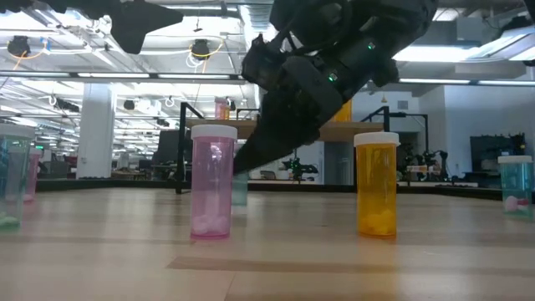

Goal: Pick and place medicine bottles onto shelf by color
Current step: Put the top left blue pill bottle on the shelf

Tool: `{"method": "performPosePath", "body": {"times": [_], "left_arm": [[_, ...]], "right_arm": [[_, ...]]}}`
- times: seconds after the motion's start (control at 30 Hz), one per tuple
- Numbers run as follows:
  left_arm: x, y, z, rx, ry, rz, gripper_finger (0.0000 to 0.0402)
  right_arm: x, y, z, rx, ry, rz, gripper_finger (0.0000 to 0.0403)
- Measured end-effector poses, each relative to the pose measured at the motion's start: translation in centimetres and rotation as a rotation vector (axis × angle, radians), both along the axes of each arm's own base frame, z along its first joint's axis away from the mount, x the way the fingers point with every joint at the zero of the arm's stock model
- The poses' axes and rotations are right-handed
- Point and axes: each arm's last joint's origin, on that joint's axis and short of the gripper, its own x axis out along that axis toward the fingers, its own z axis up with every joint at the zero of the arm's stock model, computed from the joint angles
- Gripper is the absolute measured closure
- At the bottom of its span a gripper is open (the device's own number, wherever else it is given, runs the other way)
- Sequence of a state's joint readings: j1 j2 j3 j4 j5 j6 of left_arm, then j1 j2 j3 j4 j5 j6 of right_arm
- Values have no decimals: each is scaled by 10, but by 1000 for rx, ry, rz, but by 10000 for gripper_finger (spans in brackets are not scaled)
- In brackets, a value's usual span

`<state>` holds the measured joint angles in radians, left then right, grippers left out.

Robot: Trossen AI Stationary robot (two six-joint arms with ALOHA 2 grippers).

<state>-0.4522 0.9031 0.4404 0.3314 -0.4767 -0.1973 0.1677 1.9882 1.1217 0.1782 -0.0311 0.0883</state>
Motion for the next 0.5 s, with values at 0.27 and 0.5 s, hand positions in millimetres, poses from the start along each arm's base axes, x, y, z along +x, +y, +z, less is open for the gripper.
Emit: {"method": "performPosePath", "body": {"times": [0.27,0.5], "left_arm": [[0,0,1,-11,-8,1,146],[0,0,2,-16,-20,1,146]], "right_arm": [[-6,-6,31,-6,-45,0,279],[-21,-49,96,-37,-200,-78,280]]}}
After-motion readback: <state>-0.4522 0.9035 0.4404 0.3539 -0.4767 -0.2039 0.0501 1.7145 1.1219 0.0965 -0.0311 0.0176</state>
